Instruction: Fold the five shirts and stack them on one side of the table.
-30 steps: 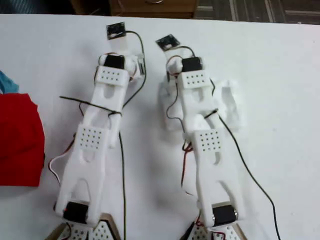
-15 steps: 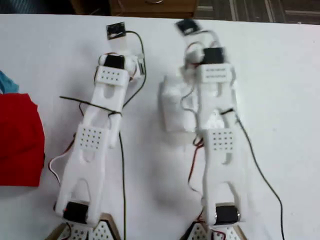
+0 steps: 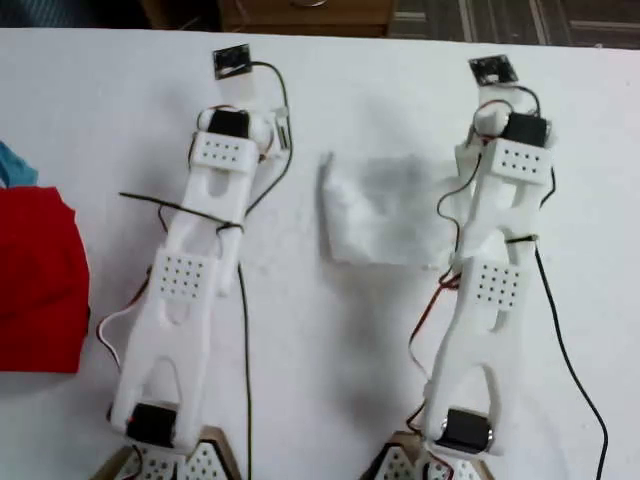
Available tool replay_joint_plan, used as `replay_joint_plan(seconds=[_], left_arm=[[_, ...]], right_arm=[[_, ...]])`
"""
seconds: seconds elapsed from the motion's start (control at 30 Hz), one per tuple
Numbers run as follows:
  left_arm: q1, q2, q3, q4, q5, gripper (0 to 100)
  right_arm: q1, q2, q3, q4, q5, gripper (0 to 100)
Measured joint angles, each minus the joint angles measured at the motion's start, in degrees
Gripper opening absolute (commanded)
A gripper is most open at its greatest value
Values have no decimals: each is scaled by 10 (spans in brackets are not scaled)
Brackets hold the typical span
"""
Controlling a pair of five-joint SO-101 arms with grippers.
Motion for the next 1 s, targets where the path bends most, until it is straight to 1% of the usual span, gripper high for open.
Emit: replay_joint_plan(seconds=[0.33,0.43,0.57,0.77,0.9,1.0], left_arm=[[0,0,0,0,0,151],[0,0,0,0,0,151],[0,0,0,0,0,151],[0,0,0,0,0,151],[0,0,0,0,-2,151],[7,0,0,0,-13,151]], right_arm=[[-8,41,0,-120,0,19],[-8,41,-5,-127,0,19],[-9,30,-17,-73,0,19],[-26,-45,-17,50,0,19],[-51,-88,-17,56,0,19],[-90,-98,-8,56,0,19]])
